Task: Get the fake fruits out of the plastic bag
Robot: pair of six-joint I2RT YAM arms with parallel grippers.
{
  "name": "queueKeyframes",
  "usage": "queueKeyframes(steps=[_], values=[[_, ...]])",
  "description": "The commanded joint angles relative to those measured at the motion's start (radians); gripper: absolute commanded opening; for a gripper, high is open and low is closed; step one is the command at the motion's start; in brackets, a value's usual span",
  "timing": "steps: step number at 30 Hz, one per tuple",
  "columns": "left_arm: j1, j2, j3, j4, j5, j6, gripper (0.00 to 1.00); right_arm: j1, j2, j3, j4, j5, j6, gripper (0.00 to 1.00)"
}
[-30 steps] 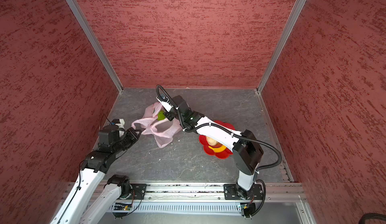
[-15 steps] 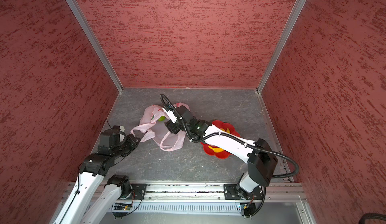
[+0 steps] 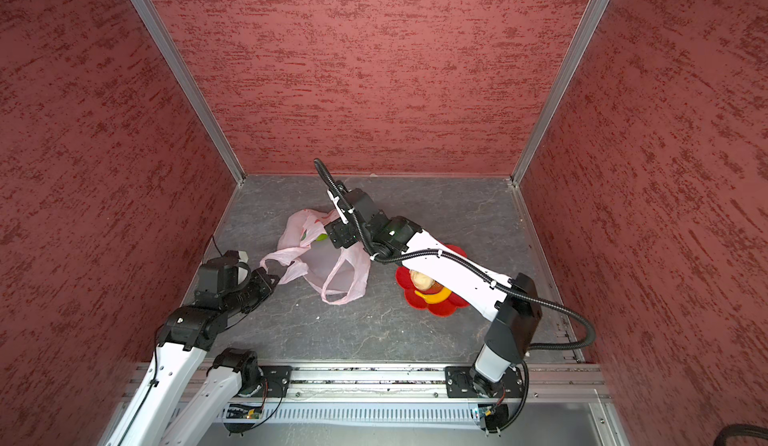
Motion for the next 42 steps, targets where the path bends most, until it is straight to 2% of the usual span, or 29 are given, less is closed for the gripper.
queueKeyframes(steps=[1, 5, 16, 24, 26, 29, 32, 34, 39, 42], values=[[0.008, -0.014, 0.015, 0.002, 0.004, 0.018, 0.00, -0.004, 0.029, 0.015, -0.129, -0.016, 0.088, 0.92], [0.010, -0.021, 0.012, -0.001, 0.008, 0.020, 0.00, -0.001, 0.041, 0.006, -0.155, -0.028, 0.154, 0.99], [0.011, -0.038, 0.004, -0.008, 0.023, 0.020, 0.00, -0.028, 0.149, 0.000, -0.118, -0.053, 0.290, 0.99], [0.013, -0.033, 0.003, -0.008, 0.026, 0.018, 0.00, -0.107, 0.205, -0.034, -0.018, -0.003, 0.294, 0.97], [0.013, -0.026, 0.003, -0.005, 0.024, 0.017, 0.00, -0.126, 0.220, -0.035, 0.022, 0.006, 0.274, 0.92], [0.013, -0.014, 0.001, 0.007, 0.020, 0.013, 0.00, -0.143, 0.235, -0.044, 0.110, 0.006, 0.206, 0.76], [0.013, -0.001, -0.014, 0.038, 0.017, 0.004, 0.00, -0.147, 0.225, -0.069, 0.222, -0.005, 0.116, 0.45], [0.013, 0.011, -0.029, 0.070, 0.014, -0.002, 0.00, -0.147, 0.211, -0.080, 0.277, -0.011, 0.060, 0.32], [0.014, 0.069, -0.060, 0.180, 0.020, -0.020, 0.00, -0.144, 0.149, -0.139, 0.405, -0.031, -0.059, 0.16], [0.013, 0.114, -0.070, 0.246, 0.035, -0.027, 0.00, -0.134, 0.099, -0.196, 0.493, -0.029, -0.130, 0.11]])
